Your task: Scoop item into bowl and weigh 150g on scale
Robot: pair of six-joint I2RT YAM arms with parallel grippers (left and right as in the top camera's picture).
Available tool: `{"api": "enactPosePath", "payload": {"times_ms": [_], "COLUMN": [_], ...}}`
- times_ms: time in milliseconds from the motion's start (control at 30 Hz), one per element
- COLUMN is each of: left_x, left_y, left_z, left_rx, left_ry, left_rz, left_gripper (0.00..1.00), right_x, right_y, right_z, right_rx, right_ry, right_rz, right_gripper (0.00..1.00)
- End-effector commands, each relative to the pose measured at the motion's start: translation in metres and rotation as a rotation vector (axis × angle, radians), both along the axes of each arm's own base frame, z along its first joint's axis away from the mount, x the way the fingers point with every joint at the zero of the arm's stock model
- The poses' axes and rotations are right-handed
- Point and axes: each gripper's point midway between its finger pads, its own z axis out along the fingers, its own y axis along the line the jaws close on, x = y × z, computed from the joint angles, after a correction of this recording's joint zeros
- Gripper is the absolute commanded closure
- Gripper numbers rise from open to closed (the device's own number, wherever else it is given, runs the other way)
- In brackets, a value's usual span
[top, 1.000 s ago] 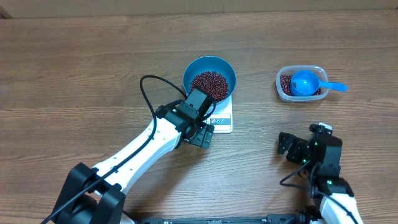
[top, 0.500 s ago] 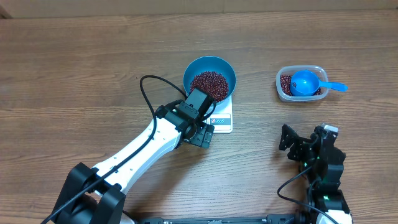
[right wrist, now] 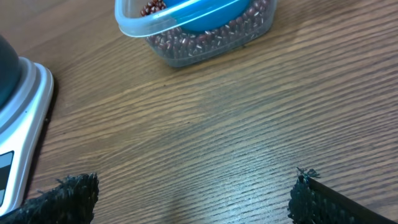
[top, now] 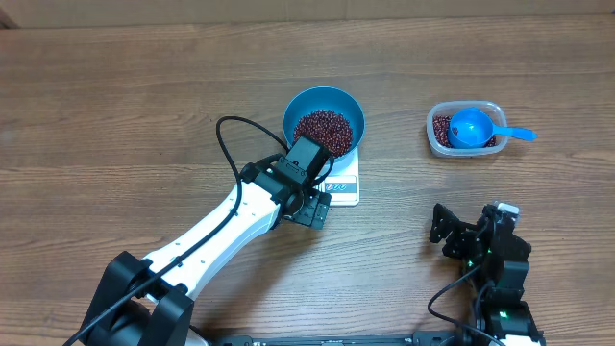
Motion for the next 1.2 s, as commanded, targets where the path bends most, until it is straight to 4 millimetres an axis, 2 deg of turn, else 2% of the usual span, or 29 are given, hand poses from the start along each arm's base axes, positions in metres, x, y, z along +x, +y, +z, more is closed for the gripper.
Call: {"api": "enactPosePath", "payload": {"times_ms": [0, 367, 767, 900, 1167], "left_x": [0.001, 0.001, 0.001, 0.001, 0.001], "left_y": [0.006, 0.006, 0.006, 0.006, 0.006], "left_z": [-0.002, -0.002, -0.002, -0.002, -0.002], "left_rx": [0.016, 0.016, 0.016, 0.016, 0.016], "left_ry": [0.000, 0.000, 0.000, 0.000, 0.000], "left_rz": [-0.005, -0.005, -0.005, -0.005, -0.005], "left_gripper": [0.01, 0.00, 0.00, 0.00, 0.01], "right_x": [-0.001, 0.006, -0.002, -0.002, -0.002], "right_y": [-0.002, -0.003, -0.005, 0.002, 0.002], "right_z": [0.004, 0.063, 0.121, 0.121, 0.121], "right_rx": [-0.008, -0.035, -0.078, -0.199, -0.210], "right_ry": [-0.025, -0.281, -0.529, -0.532, -0.532], "right_rz": [-0.007, -0.011, -0.020, 0.054, 0.057], "right_gripper": [0.00, 0.00, 0.00, 0.00, 0.00]}}
